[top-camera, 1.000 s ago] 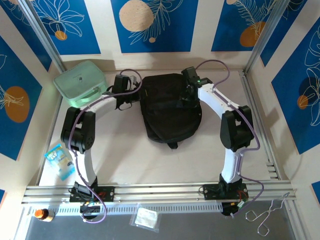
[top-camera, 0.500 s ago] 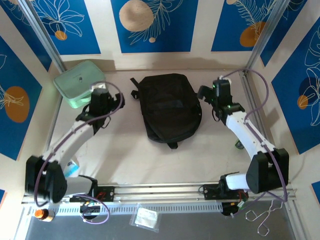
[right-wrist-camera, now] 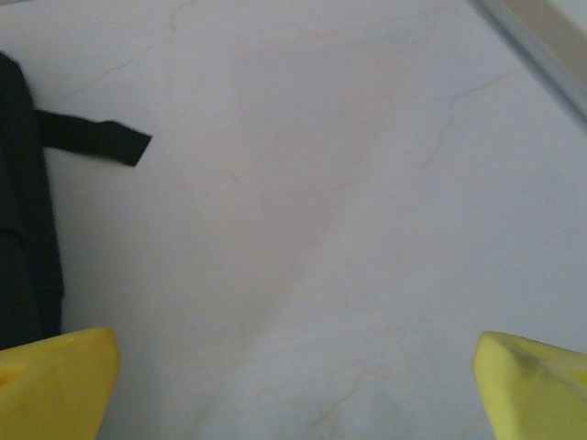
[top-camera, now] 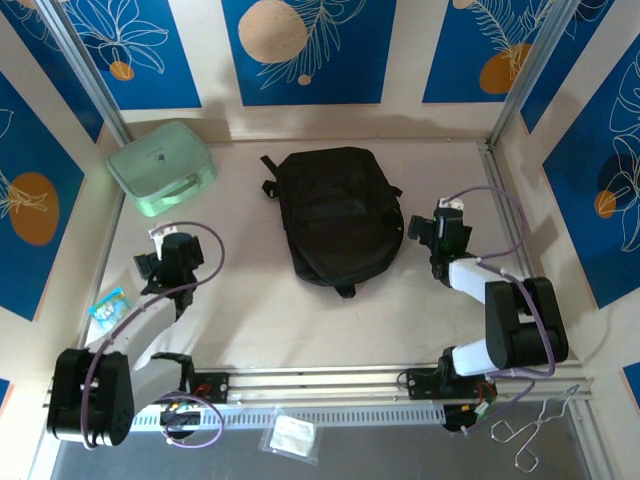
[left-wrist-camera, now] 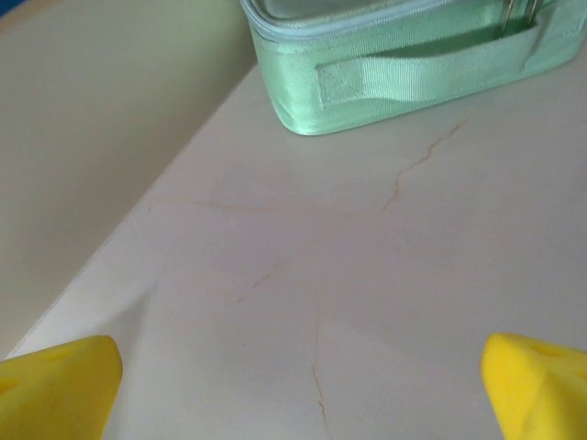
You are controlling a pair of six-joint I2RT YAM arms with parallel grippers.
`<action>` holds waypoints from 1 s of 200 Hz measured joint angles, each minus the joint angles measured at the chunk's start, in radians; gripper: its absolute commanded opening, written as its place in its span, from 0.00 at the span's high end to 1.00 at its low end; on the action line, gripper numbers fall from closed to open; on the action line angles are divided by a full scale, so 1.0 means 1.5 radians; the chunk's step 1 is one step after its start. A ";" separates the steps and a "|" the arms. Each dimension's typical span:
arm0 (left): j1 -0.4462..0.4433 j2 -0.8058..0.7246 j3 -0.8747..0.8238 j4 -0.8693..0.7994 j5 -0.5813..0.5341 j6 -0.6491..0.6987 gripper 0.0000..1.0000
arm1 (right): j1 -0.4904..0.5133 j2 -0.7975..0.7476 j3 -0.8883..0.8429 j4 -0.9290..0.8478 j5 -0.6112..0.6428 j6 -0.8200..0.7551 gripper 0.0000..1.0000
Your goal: Pack the student bag
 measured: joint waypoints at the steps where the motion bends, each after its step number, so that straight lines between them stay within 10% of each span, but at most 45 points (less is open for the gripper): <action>1: 0.002 0.002 -0.002 0.004 0.003 0.001 0.01 | 0.000 0.001 -0.001 0.003 -0.002 -0.001 0.01; 93: 0.026 0.144 -0.079 0.365 0.246 0.110 0.01 | -0.023 0.049 -0.119 0.294 -0.172 -0.066 0.01; 200: 0.027 0.317 -0.036 0.502 0.337 0.132 0.00 | -0.027 0.057 -0.099 0.295 -0.184 -0.058 0.01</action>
